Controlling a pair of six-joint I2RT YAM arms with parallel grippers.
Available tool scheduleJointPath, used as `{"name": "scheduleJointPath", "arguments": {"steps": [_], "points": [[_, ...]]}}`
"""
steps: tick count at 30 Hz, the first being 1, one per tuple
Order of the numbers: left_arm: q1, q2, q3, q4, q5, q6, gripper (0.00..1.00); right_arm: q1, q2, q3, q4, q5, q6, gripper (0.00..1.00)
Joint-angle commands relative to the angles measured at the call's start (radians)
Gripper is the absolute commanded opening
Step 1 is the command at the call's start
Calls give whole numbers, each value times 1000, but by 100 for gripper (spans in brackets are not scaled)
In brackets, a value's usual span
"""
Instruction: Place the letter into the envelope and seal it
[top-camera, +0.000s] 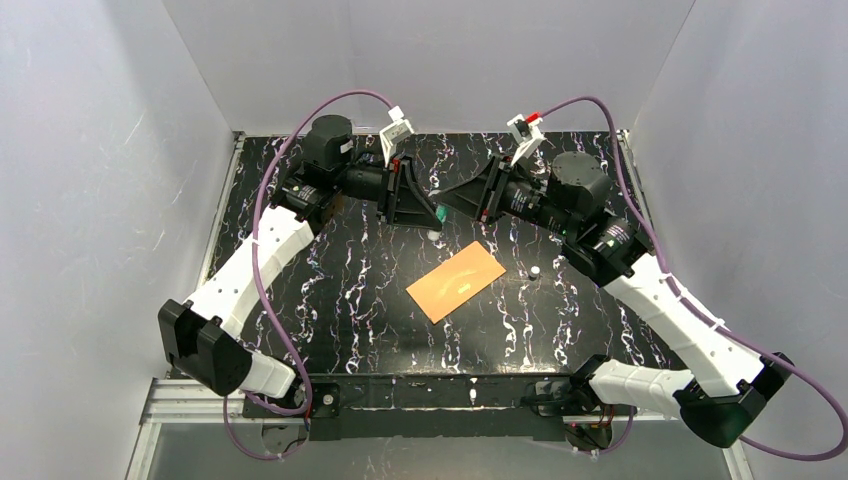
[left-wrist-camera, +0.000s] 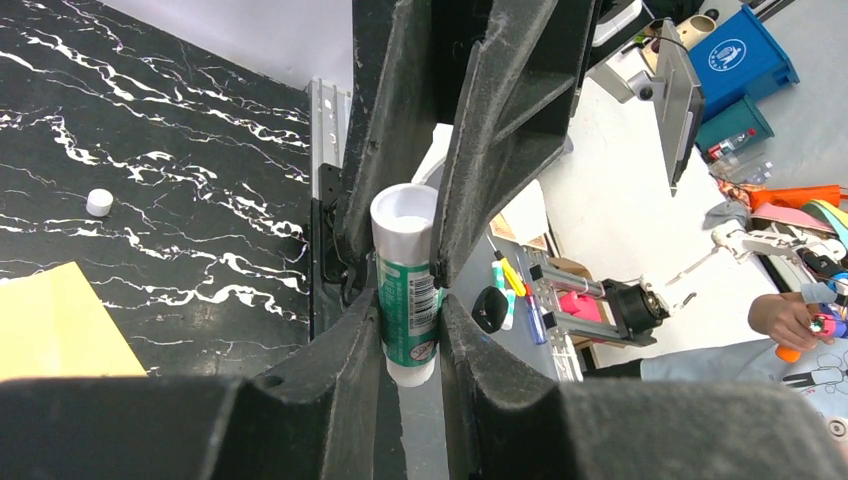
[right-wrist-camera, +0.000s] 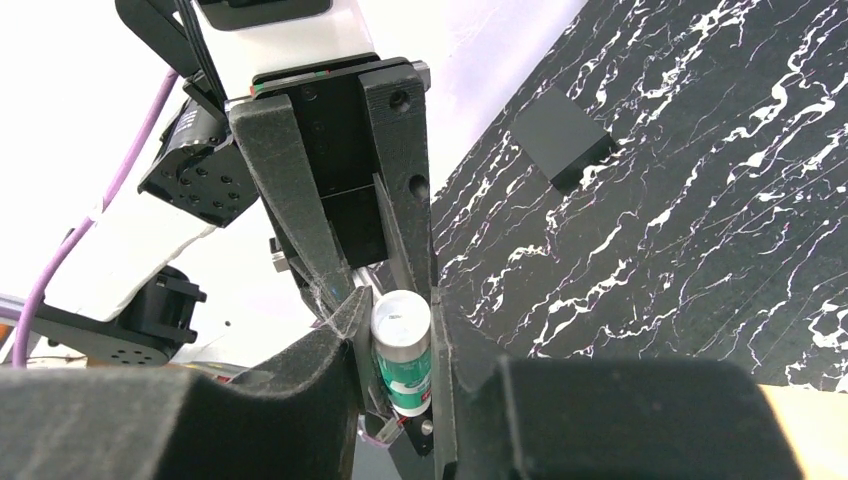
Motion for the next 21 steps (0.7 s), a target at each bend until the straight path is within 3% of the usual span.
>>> {"name": "scheduleJointPath", "arguments": {"steps": [1, 6, 9, 14, 17, 21], "points": [[6, -45, -2, 15, 38, 2, 0, -3, -43, -22, 85, 40, 23, 27], [7, -48, 22, -65, -38, 69, 0, -3, -31, -29, 72, 53, 50, 2], [7, -48, 47, -186, -161, 175, 0, -3, -8, -26, 5, 127, 77, 1], [7, -52, 51, -258, -290, 258, 0, -3, 26, -41, -16, 179, 116, 1], [7, -35, 51, -219, -201, 183, 0, -3, 30, -54, 68, 104, 68, 1], [7, -17, 16, 39, 54, -101, 0, -5, 14, -90, 294, -130, -78, 1]]}}
